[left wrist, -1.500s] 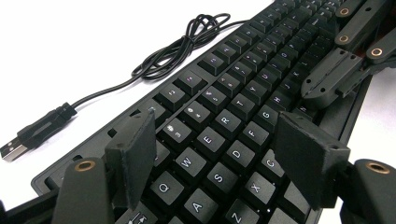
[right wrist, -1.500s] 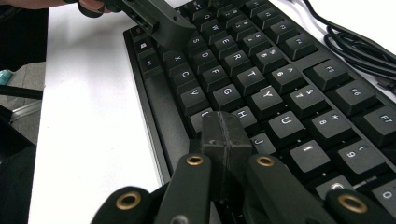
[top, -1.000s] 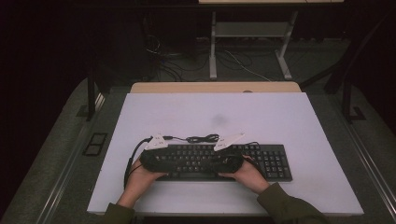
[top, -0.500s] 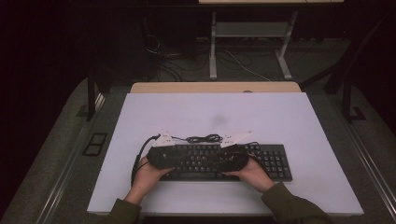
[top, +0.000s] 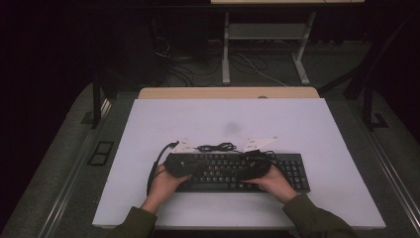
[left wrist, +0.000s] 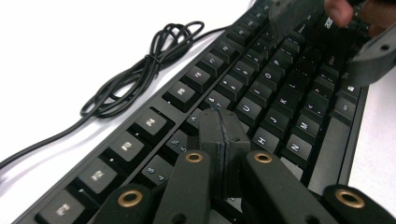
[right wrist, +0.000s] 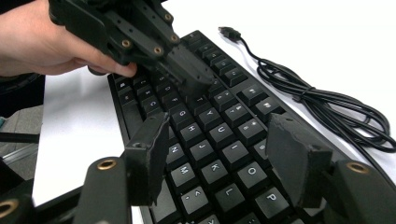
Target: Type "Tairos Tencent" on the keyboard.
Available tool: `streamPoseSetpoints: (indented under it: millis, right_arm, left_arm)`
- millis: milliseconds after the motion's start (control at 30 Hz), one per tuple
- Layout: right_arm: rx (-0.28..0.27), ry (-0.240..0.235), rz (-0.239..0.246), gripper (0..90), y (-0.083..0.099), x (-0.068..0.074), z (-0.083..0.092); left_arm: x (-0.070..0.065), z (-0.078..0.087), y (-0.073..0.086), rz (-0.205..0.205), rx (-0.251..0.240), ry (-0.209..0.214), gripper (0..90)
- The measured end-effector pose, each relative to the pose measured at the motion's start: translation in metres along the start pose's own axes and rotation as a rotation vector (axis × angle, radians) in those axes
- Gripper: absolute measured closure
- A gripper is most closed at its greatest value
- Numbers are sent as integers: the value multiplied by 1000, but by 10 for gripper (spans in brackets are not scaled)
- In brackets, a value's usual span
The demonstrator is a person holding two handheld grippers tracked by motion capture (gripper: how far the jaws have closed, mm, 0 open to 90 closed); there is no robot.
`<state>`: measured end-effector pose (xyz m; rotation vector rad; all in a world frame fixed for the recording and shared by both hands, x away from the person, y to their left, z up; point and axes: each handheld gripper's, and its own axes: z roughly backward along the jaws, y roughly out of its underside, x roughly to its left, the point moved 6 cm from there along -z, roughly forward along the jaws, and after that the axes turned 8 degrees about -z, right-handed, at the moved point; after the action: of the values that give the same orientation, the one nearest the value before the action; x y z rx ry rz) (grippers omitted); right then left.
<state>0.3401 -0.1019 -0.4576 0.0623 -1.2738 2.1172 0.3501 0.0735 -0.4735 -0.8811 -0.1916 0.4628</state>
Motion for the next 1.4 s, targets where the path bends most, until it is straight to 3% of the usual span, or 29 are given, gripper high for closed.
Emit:
streamPoseSetpoints:
  millis: [167,533,733,1000,1400]
  right_arm:
    - [-7,5,-1,376,0,-2,3]
    - [-39,25,-12,346,-1,-7,15]
    - [-59,39,-10,323,1,-9,29]
    - [-94,62,-19,292,5,-15,48]
    - [-132,110,-3,252,25,-20,85]
  left_arm:
    - [-2,-4,1,-20,28,6,890]
    - [-2,4,1,-2,5,8,884]
    - [-4,15,1,2,-23,12,774]
    - [-9,31,6,0,-48,11,554]
    - [-14,50,19,16,-63,-16,320]
